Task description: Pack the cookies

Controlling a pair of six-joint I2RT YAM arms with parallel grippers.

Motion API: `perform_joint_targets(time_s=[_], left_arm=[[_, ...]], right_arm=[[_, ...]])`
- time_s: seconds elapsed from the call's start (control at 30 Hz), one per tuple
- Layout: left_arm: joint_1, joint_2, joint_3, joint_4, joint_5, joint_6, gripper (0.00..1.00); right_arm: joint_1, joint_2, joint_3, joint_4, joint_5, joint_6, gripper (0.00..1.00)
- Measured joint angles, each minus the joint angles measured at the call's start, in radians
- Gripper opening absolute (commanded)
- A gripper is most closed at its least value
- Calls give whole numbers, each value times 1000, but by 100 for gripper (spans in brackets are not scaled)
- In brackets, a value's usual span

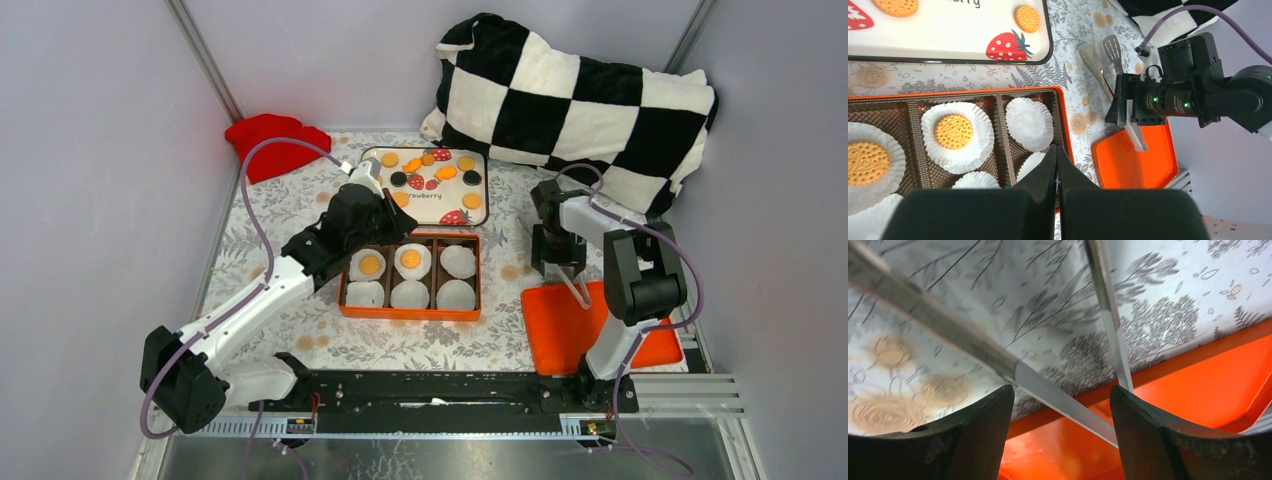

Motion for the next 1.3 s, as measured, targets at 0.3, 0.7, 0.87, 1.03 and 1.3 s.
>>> perform_joint_targets(time_s=[0.3, 0.7, 0.87, 1.03, 1.3], left_arm=[[0, -41, -28, -47, -25, 2, 0], [-1, -56, -53, -68, -5, -14, 0], [-4, -73, -54, -94, 0, -19, 0], [-4, -96, -64, -121, 6, -24, 0], [-4, -137, -94, -143, 13, -36, 0]], right_arm=[[-88, 30, 10, 37, -113, -48, 77], [-85, -127, 79, -18, -14, -57, 97], [-85, -45, 81, -25, -2, -60, 100], [-105, 50, 70, -10, -23, -66, 100], [-168, 78, 64, 6, -164, -86, 81]])
